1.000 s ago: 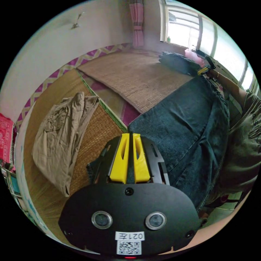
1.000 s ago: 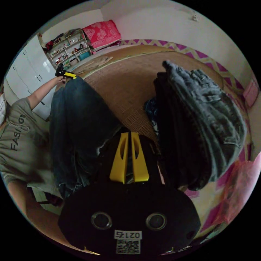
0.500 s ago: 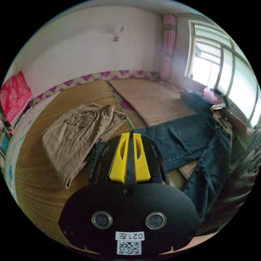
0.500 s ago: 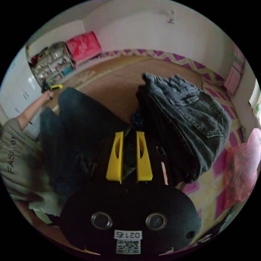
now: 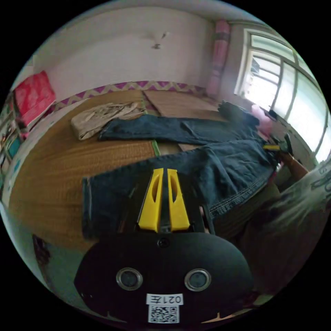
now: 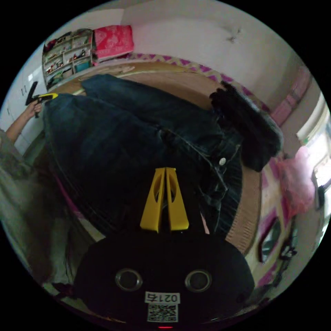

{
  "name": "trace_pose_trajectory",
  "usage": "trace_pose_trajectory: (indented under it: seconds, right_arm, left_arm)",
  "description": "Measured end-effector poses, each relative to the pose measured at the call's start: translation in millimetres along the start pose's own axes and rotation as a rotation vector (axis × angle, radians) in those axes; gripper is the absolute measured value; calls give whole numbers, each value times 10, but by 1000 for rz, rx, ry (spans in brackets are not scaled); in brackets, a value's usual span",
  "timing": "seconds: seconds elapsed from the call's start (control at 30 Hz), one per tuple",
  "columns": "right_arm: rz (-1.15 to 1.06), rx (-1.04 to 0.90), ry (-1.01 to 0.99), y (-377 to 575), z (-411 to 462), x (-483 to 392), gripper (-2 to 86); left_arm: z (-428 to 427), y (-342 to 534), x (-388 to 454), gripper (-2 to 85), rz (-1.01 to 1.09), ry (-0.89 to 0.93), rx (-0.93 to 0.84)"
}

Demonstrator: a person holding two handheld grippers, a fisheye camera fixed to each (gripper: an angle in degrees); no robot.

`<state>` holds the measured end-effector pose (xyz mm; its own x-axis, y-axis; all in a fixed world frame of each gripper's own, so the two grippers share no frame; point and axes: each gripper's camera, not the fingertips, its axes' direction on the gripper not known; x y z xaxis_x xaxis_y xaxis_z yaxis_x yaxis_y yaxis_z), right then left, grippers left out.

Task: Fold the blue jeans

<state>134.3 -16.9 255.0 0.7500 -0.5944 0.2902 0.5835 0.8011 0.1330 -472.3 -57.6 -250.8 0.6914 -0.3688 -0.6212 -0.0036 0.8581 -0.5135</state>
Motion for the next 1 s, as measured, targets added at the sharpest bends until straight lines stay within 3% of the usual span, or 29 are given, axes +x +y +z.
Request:
trace_pose_trajectory:
  seconds: [0.1,0.27,0.43,0.7,1.0]
  right_arm:
    - [95,-40,79,-42,14,-74,-5]
    - [236,-51,30,-20,-35,163,0]
    - [399,41,6,211,-364,485,60]
    - [825,168,-69,1333,-1216,1163,72]
    - [1110,186,-323,2135,-1380,1679,76]
  left_arm:
    - [-166,216,-47,-8,-176,-67,30]
    - [-513,450,-101,0,-350,-146,115]
    - [-740,543,-353,63,-528,-39,162]
    - [-954,608,-931,116,-821,62,175]
    - [-1140,492,-1193,86,-976,96,199]
